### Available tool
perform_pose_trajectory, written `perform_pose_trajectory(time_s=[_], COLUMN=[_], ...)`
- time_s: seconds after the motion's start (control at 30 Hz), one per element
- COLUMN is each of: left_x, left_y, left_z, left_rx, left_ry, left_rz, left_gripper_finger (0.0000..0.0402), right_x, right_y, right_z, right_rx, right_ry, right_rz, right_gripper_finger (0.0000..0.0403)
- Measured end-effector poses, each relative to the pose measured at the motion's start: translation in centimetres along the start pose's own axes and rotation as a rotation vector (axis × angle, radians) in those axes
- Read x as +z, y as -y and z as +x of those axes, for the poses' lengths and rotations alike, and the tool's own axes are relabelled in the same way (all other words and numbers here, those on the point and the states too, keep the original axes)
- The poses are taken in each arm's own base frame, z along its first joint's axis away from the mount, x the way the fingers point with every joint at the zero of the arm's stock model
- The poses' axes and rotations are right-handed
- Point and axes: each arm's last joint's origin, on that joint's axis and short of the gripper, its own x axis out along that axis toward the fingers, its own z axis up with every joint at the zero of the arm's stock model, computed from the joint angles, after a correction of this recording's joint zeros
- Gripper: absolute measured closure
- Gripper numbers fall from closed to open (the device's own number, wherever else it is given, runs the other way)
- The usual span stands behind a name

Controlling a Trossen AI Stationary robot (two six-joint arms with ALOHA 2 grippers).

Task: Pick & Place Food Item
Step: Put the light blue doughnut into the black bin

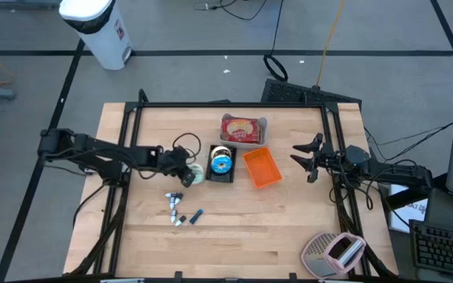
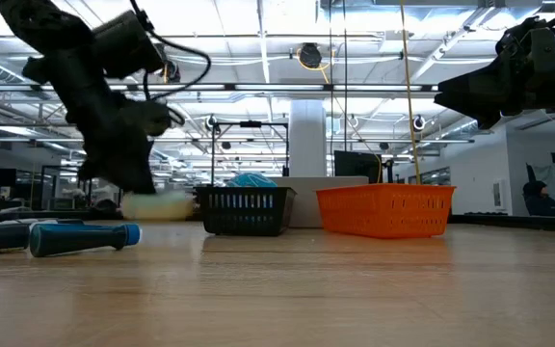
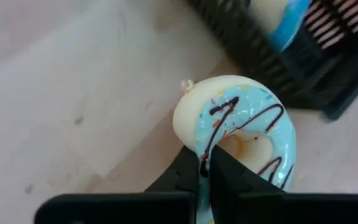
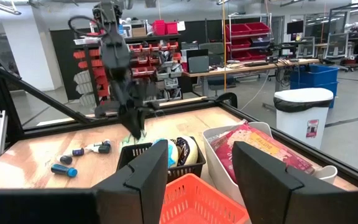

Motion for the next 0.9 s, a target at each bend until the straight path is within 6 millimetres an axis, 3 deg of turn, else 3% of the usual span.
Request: perform_pose_trajectory(time_s=[0.23,0.47,0.67,0.9], left_x=[0.9,1.3,1.0,1.5], left_y=[0.4,2.6,4.6,8.9], left_z=[-3.2,-4.9,-4.6,-3.4], left_rx=[-0.017,-0.089,-0.059,0.031], left_ry=[0.187,0.423,0.472,0.458], left_rz=[0.01,0.148,0.223,0.436], left_gripper_finger=[0.0384,0.0388,0.0395,0.0396], right_x=[0.0,0.0,0.0,0.0], right_y=[0.0,0.0,0.0,0.0], right_z=[0.0,0.0,0.0,0.0], right_rx=[0.0,0.0,0.0,0.0], right_ry=[0.0,0.0,0.0,0.0], right_rz=[0.0,0.0,0.0,0.0], right_gripper_finger=[0.0236,0.0236,0.0236,0.0236])
